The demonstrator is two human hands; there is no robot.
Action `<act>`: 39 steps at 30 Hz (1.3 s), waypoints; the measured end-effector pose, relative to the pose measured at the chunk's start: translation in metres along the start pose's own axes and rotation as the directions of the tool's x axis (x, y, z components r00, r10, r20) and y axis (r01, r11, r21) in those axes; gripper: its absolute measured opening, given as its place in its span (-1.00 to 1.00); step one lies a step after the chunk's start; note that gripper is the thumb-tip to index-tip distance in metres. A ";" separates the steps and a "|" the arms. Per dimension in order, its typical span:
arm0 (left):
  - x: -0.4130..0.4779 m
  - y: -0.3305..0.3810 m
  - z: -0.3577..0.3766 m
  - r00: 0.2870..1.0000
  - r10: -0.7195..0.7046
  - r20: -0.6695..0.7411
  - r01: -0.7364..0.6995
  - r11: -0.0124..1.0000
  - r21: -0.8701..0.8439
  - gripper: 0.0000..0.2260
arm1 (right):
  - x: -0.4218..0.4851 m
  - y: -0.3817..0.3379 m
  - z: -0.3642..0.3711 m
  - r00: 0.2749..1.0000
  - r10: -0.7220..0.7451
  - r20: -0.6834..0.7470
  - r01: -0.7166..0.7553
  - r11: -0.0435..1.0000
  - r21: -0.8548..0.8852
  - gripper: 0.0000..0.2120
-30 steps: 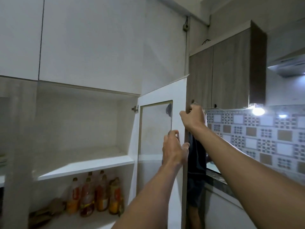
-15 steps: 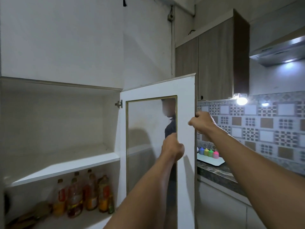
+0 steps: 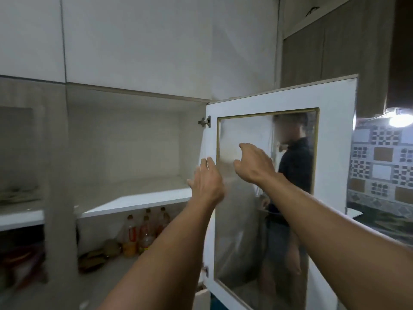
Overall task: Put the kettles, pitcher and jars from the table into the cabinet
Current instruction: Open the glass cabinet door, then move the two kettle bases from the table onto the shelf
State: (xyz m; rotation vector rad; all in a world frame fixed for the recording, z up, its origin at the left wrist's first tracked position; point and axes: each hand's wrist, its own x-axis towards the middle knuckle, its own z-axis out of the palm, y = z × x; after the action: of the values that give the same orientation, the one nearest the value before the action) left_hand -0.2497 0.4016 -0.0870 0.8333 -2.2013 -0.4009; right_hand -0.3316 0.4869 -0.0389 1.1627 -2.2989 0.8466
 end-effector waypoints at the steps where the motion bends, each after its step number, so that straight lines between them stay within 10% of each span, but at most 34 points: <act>1: 0.005 -0.021 -0.010 1.000 -0.012 -0.017 0.012 0.999 0.051 -0.45 | 0.006 -0.015 0.020 0.999 -0.033 0.018 0.033 0.999 0.004 -0.55; 12: 0.023 -0.282 -0.149 0.930 -0.274 -0.245 0.351 0.858 0.375 -0.37 | 0.032 -0.250 0.218 0.908 -0.363 0.208 0.327 0.926 0.191 -0.42; 20: -0.027 -0.432 -0.235 0.714 -0.521 -0.468 0.699 0.571 0.431 -0.37 | 0.005 -0.429 0.331 0.653 -0.706 0.275 0.541 0.688 0.483 -0.33; 31: -0.133 -0.526 -0.233 0.180 -0.682 -0.709 0.975 0.028 0.220 -0.41 | -0.091 -0.548 0.455 0.117 -0.966 0.230 0.613 0.252 0.749 -0.29; 39: -0.230 -0.588 -0.165 -0.305 -0.813 -0.497 0.938 -0.347 -0.008 -0.22 | -0.200 -0.551 0.561 -0.243 -0.895 0.373 0.568 0.180 0.803 -0.17</act>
State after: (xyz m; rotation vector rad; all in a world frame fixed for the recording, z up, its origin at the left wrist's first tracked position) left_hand 0.2498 0.1159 -0.3938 2.7727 -0.5561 -0.4354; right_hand 0.1791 -0.0390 -0.3859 3.3164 -0.9999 -0.0634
